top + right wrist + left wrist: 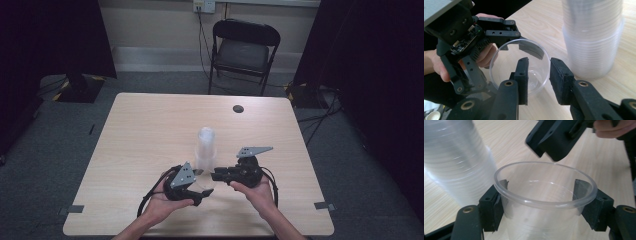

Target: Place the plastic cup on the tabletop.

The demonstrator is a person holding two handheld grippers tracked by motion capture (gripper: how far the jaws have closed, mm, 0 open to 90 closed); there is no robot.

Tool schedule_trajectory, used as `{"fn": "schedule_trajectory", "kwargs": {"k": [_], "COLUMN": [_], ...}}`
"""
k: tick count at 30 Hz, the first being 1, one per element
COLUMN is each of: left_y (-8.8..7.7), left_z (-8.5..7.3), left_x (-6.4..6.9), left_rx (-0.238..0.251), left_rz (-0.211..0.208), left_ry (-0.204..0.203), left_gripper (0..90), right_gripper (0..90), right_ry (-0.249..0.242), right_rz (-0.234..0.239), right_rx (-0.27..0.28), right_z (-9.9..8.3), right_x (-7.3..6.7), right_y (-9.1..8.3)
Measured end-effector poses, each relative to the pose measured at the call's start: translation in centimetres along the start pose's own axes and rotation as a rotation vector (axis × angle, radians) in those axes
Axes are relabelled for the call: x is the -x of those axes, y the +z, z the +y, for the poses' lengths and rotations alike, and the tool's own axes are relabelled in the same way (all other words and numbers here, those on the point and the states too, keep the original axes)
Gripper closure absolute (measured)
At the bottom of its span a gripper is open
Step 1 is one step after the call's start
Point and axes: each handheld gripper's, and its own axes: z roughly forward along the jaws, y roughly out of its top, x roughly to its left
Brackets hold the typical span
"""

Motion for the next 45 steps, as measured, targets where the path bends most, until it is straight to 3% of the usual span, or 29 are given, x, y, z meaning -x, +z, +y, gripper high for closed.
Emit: {"fn": "schedule_trajectory", "kwargs": {"k": [13,14,18,28,31,33,39,45], "left_y": [-0.6,-0.8,-1.5,-3.4,-3.7,-3.9,-4.8,-5.2], "left_z": [-0.3,-0.3,-0.3,-0.3,-0.3,0.0,0.8,1.0], "left_x": [-1.7,-2.1,-2.8,-4.9,-5.4,-5.7,-6.9,-8.3], "left_rx": [0.016,0.032,0.047,0.091,0.105,0.096,0.135,0.159], "left_rz": [0.007,0.01,0.042,0.13,0.137,0.153,0.173,0.244], "left_ry": [-0.114,-0.147,-0.171,-0.225,-0.236,-0.218,-0.24,-0.256], "left_gripper": [29.0,29.0,29.1,29.2,29.1,29.1,29.0,29.0], "right_gripper": [68.4,68.4,66.8,52.2,50.7,49.9,46.3,44.0], "right_ry": [0.026,0.029,0.022,-0.004,-0.009,-0.005,-0.018,-0.025], "right_rz": [-0.032,-0.038,-0.051,-0.122,-0.131,-0.14,-0.169,-0.214], "right_rx": [0.077,0.082,0.085,0.08,0.08,0.087,0.096,0.093], "right_z": [-0.1,-0.2,-0.4,-0.4,-0.4,-0.4,-0.8,-1.7], "right_x": [1.4,1.6,1.8,2.1,2.0,2.0,2.0,1.8], "right_y": [-1.8,-2.0,-2.0,-1.8,-1.9,-2.1,-2.6,-4.0]}}
